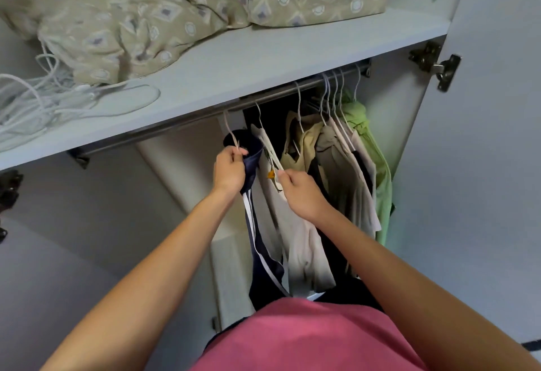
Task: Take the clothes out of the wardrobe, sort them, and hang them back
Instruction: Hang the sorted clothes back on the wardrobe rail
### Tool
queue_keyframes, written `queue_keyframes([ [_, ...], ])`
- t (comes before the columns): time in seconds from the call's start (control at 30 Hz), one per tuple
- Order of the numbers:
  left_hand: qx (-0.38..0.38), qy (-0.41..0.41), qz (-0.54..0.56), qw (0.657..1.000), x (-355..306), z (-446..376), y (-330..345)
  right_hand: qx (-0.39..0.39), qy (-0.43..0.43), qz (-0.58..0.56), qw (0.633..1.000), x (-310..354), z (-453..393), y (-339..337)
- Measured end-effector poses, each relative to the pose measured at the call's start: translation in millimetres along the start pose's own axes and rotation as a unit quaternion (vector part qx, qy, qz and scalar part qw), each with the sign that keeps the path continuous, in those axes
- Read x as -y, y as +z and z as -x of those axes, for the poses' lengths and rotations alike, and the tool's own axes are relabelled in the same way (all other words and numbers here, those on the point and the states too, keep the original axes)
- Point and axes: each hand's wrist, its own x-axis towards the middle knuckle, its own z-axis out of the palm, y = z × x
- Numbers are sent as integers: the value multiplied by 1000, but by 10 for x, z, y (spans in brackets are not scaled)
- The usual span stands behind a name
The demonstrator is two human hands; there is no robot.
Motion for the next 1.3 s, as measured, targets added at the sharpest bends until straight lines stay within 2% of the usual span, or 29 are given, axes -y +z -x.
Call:
queue_keyframes([
  [0.07,-2,4,-4,1000,36,-184,71,-3,-2,-5,1000,-56,-146,-36],
  [0.2,-22,5,-7,1000,-340,-139,95,-6,-12,-7,1000,-120,-393,-118],
  [0.37,-32,-4,-35,999,-269,-566,240,-8,-13,27,1000,-80,-645,-239],
  [0.57,-2,-45,-85,995,-214,-589,457,14,12,121,992,-332,-845,-188],
  [0.67,-13,-44,-83,995,-266,-526,506,4,-15,181,983,-382,-853,-143],
  [0.8,-17,-6,-86,996,-296,-368,495,-33,-46,231,971,-471,-865,-94],
  [0.87,-23,65,-138,988,-194,-185,445,-56,-86,248,963,-564,-863,-73],
  [0.93,0,116,-214,970,-43,-12,392,-76,-134,308,939,-671,-871,-58],
  [1.03,46,102,-236,965,100,103,336,-100,-163,349,917,-775,-883,-91],
  [1.3,119,118,-329,930,48,154,286,-16,-203,398,894,-928,-947,-248],
])
